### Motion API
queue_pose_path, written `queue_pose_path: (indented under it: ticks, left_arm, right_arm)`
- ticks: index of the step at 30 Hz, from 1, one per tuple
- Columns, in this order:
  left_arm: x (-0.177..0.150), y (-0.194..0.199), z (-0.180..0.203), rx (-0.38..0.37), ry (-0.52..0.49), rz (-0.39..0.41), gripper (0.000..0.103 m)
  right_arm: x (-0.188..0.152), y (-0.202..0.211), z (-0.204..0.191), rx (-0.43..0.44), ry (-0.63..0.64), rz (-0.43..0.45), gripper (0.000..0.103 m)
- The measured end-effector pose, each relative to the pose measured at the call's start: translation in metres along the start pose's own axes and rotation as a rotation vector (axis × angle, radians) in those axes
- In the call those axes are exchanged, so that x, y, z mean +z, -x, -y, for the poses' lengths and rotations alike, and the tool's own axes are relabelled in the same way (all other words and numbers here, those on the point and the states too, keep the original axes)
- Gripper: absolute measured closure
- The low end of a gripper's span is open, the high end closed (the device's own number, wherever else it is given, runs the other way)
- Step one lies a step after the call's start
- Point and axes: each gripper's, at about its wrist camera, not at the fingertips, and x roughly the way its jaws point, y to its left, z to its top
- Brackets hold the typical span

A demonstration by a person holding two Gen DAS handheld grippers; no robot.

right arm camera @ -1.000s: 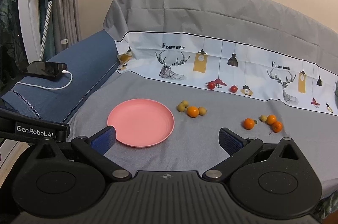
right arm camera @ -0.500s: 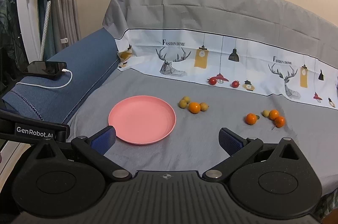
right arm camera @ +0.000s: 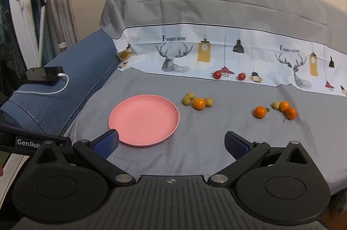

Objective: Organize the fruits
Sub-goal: 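Grasp an orange with the left tool while the right tool grasps another orange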

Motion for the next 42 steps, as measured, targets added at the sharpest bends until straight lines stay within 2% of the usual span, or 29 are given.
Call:
queue_pose_path:
  ticks: [7,14,19,23,27,32,36,39,41,42]
  left_arm:
    - [0.023,-0.015,0.026,-0.059,-0.026,-0.040,0.000]
    - [0.071,-0.050,0.083,-0.157,-0.035,-0.071,0.000]
    - [0.117,-0.099,0.143,-0.204,-0.036,-0.113,0.000]
    - [0.150,-0.151,0.188,-0.216,-0.044,-0.141,0.000]
    - [0.176,-0.214,0.220,-0.182,-0.050,-0.220,0.000]
    - [0.195,-0.275,0.229,-0.144,0.035,-0.319,0.000]
    - [0.200,-0.300,0.227,-0.126,0.075,-0.366,0.001]
    - [0.201,-0.305,0.230,-0.057,0.050,-0.347,0.003]
    - [0.202,-0.306,0.233,-0.050,0.039,-0.324,0.008]
    - [0.203,-0.308,0.235,-0.067,0.035,-0.332,0.015]
  right_arm:
    - [-0.003,-0.016,0.046,-0.058,-0.157,0.004,0.001]
    - [-0.009,-0.050,0.114,-0.206,-0.297,-0.009,0.001]
    - [-0.006,-0.098,0.160,-0.269,-0.334,-0.016,0.001]
    - [0.000,-0.157,0.192,-0.319,-0.341,-0.040,0.001]
    - [0.005,-0.215,0.220,-0.340,-0.374,-0.080,0.001]
    - [0.009,-0.276,0.240,-0.363,-0.384,-0.121,0.001]
    - [0.007,-0.306,0.248,-0.377,-0.389,-0.138,0.001]
    - [0.004,-0.315,0.250,-0.396,-0.376,-0.128,0.001]
    - [0.004,-0.317,0.249,-0.404,-0.356,-0.119,0.001]
    - [0.004,-0.318,0.250,-0.413,-0.348,-0.116,0.001]
